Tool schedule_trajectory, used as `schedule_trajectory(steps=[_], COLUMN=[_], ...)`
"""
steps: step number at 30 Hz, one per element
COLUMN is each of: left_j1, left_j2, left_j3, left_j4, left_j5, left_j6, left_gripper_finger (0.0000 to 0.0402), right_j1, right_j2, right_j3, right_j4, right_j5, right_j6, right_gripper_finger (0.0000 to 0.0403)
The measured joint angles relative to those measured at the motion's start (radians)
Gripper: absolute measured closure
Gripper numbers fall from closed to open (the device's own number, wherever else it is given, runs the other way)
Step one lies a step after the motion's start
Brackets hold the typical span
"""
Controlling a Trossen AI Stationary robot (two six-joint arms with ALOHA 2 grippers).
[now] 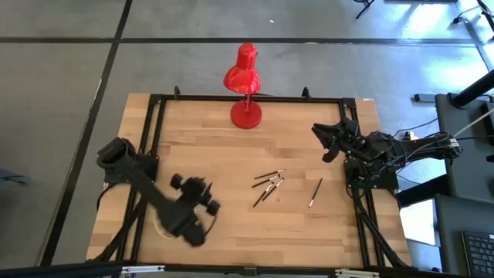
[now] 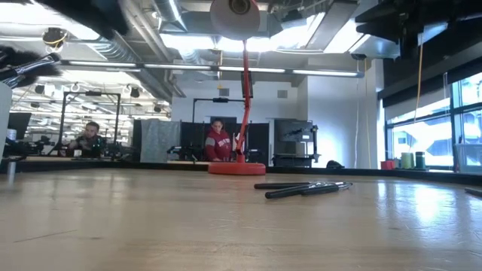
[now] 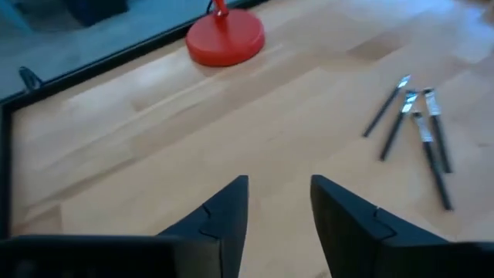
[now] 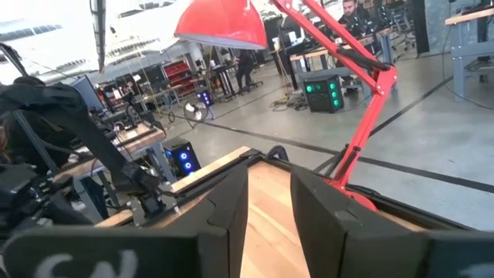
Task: Put items in baskets/containers
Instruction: Put the liner brush into the pen organizer
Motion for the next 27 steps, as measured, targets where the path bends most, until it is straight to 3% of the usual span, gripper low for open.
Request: schedule_trajectory(steps=[6,15,17,20,27], left_j1=[0.243,0.488,0.519,0.57,0.702], left_j2=[0.002,0.069,0.092,0.143,0.333], left_j3=[0.016,0.016,0.018,0.018,0.016], left_j4=[0.329,1.132,1.234,1.302,1.558], left_j5=[0.136,0.186,0.213,0.344,0.651], left_j6=[0.485,1.192,1.264,1.332,1.363], left_gripper_finger=[0.0258,0.0262,0.0263,0.0263,0.0263], right_j1=[0.0,0.0,0.0,0.001,0.001], right_j2=[-0.001,-0.065,-0.088,-0.116,-0.152], right_j3=[0.0,0.0,0.0,0.001,0.001], right_j4=[0.033,0.057,0.052,0.03,-0.007], right_j5=[0.002,0.163,0.18,0.239,0.309], right_j6=[-0.057,-0.258,-0.347,-0.425,-0.343], right_gripper_finger=[0.0303,0.0303,0.0303,0.0303,0.0303])
